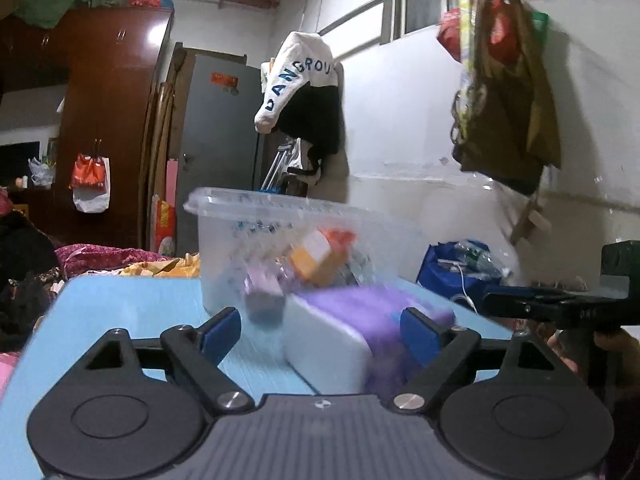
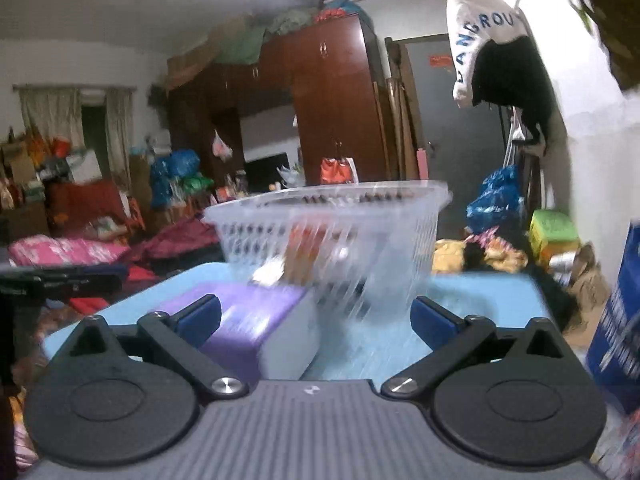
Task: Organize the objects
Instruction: 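Reach both tools to the purple tissue pack and close on it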
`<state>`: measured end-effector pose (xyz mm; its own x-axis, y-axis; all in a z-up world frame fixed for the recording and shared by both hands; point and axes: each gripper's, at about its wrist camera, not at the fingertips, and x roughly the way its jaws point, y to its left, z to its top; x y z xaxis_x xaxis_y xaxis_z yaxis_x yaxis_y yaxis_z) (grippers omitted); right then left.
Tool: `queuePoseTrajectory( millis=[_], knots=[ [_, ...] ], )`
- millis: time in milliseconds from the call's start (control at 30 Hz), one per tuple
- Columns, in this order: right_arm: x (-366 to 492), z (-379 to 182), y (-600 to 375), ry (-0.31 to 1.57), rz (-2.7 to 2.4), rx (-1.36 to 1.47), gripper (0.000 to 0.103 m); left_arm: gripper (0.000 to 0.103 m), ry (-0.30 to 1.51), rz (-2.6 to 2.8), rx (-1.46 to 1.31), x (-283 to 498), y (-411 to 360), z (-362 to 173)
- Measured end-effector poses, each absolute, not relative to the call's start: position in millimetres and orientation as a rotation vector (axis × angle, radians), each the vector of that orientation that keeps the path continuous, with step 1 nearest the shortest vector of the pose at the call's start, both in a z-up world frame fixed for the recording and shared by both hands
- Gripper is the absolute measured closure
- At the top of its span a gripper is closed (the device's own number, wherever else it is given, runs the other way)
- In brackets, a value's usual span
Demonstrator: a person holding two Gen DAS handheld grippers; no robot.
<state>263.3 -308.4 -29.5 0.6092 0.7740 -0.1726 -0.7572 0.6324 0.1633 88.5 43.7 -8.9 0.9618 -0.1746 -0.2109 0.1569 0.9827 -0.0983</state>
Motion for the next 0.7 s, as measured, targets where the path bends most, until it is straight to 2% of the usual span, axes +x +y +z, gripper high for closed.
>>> queuePoseTrajectory(
  millis=[167, 533, 700],
  knots=[
    [266, -36, -281, 0.246, 0.935, -0.005, 0.0, 0.014, 0.2, -0.205, 0.014, 78, 24, -21],
    [270, -40, -271, 0.262, 0.964, 0.023, 0.0, 0.014, 0.255, -0.228, -0.036, 99, 23, -41],
    [267, -42, -268, 0.269, 0.975, 0.023, 0.012, 0.014, 0.257, -0.226, -0.061, 106, 23, -42]
  ],
)
